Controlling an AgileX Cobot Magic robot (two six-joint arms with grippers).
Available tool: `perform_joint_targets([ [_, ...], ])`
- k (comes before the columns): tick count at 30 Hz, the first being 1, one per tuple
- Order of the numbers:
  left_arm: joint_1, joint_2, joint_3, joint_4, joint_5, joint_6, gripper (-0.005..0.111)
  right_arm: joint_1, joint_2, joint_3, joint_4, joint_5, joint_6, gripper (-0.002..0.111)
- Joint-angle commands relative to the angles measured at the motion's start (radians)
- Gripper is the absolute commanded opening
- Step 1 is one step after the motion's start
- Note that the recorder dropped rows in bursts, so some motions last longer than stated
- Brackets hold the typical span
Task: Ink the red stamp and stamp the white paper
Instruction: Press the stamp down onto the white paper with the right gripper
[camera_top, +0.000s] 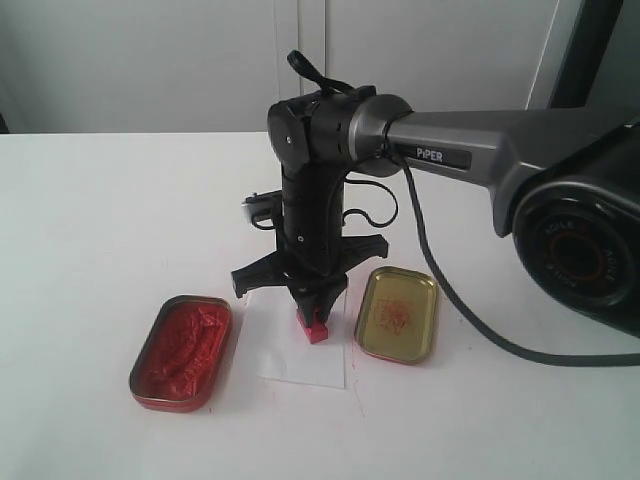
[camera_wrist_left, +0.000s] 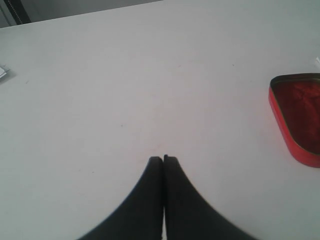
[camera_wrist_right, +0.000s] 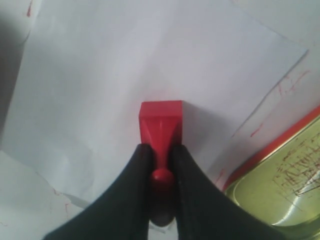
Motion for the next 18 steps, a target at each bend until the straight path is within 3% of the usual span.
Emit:
perform_joint_targets([
  [1, 0.001, -0.003, 0.003, -0.003, 0.001, 0.003, 0.000, 0.009, 0.114, 0.042, -0.001, -0.050, 0.001, 0.000],
  [18, 0.001, -0.003, 0.003, -0.003, 0.001, 0.003, 0.000, 0.023, 0.114, 0.042, -0.032, -0.061, 0.060, 0.000],
])
